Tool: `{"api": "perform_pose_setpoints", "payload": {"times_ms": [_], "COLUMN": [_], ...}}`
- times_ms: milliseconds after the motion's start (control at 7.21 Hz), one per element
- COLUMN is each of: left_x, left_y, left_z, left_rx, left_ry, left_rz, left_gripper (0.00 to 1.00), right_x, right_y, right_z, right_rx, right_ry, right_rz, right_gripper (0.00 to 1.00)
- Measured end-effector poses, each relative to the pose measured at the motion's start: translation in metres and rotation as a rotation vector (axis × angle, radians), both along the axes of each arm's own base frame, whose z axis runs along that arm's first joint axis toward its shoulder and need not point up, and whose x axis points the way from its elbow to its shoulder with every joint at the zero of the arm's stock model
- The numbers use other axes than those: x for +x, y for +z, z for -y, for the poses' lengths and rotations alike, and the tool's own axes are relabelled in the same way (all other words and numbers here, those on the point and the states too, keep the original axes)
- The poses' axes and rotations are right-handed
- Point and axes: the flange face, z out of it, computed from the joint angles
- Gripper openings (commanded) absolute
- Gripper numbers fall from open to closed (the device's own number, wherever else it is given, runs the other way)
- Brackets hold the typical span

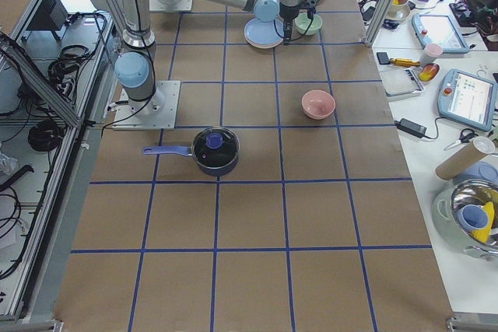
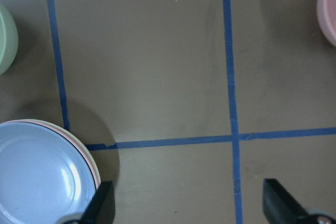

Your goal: Stack three plates with pink and blue

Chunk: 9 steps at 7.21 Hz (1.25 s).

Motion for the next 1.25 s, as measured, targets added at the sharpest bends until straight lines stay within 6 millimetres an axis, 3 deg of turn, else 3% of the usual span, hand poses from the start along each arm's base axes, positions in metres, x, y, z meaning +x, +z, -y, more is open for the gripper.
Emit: {"api": "perform_pose_setpoints", "payload": {"times_ms": [277,416,554,1248], "left_x": [0.0,0.0,0.0,0.0], "left_y": [0.001,0.0,0.0,0.0], "left_z": [-0.001,-0.001,-0.001,-0.001], "left_rx": [-0.001,0.0,0.0,0.001], "left_ry": [0.0,0.0,0.0,0.0], "left_rz": [0.0,0.0,0.0,-0.001], "left_gripper": [1.0,1.0,1.0,1.0], "right_x": [-0.015,-0.018,-0.02,-0.031], "right_y": [0.065,0.085,0.095,0.106], "right_z": [-0.009,-0.02,-0.029,-0.047], "right_rx": [-0.005,-0.01,-0.009,0.02], "right_ry": [0.013,0.014,0.015,0.088], "right_rz": [-0.006,-0.007,-0.016,-0.1], "right_gripper": [1.0,1.0,1.0,1.0]}}
